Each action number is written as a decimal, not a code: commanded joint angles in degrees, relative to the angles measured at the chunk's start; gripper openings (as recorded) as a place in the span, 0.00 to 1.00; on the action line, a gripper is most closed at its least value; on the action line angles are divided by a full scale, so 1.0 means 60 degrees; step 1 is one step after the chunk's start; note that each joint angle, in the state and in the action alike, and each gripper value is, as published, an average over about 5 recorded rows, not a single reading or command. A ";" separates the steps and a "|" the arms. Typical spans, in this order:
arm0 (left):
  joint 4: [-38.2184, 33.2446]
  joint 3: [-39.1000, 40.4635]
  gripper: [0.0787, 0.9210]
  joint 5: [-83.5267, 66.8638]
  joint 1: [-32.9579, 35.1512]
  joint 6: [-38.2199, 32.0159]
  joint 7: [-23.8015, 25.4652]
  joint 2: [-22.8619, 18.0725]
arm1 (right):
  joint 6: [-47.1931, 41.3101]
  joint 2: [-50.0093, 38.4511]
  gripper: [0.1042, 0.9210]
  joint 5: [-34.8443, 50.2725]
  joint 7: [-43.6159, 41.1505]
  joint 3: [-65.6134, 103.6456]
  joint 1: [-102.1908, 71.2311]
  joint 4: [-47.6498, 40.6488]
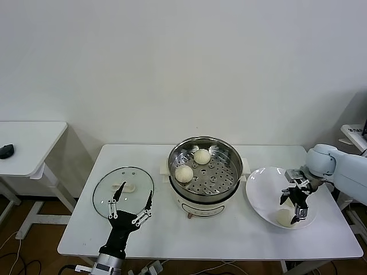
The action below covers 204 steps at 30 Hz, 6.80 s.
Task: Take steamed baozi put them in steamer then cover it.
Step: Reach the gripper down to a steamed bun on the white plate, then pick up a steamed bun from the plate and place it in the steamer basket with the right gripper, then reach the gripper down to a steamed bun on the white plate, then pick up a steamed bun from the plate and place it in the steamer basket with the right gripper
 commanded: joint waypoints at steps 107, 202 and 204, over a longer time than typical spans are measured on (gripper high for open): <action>-0.0113 -0.0042 0.88 -0.0055 -0.0104 -0.0080 -0.0043 0.0093 | 0.3032 0.1561 0.88 0.0016 -0.0632 0.1379 0.3631 0.1437; -0.0451 -0.0060 0.88 0.0007 0.0075 0.0016 -0.0075 0.0138 | -0.0249 0.3485 0.67 0.3465 -0.0716 -0.2679 0.5996 0.0699; -0.0457 -0.0062 0.88 0.0010 0.0075 0.0018 -0.0076 0.0125 | -0.0413 0.3750 0.67 0.3606 -0.0475 -0.2693 0.5790 0.0732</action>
